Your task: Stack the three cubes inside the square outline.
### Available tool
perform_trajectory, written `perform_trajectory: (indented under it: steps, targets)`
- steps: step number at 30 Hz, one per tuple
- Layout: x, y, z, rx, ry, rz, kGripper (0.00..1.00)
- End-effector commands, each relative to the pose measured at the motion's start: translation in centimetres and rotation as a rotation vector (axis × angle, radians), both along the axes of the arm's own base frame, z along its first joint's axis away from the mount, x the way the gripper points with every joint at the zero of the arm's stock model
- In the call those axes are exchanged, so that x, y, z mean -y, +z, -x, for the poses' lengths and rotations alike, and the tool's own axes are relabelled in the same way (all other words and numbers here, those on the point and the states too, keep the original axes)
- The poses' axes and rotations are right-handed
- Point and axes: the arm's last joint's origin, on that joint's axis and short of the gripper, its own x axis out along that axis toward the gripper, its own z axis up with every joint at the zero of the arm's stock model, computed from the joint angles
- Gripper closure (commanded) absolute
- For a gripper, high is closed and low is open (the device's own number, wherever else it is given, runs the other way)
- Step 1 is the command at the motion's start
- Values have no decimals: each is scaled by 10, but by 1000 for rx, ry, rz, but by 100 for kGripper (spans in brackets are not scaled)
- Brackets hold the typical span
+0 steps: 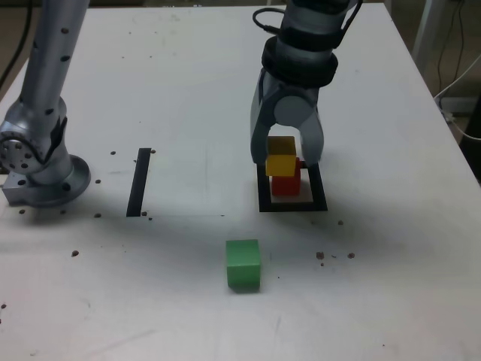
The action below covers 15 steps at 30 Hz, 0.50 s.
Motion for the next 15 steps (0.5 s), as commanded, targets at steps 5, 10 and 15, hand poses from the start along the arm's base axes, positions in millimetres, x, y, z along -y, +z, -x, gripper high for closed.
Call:
perform_trajectory:
  steps: [5,10,15]
  targets:
    - [0,2,0,12,-6,-7,0]
    - [0,3,2,12,-9,-9,0]
    - [2,10,15,10,-16,-1,0]
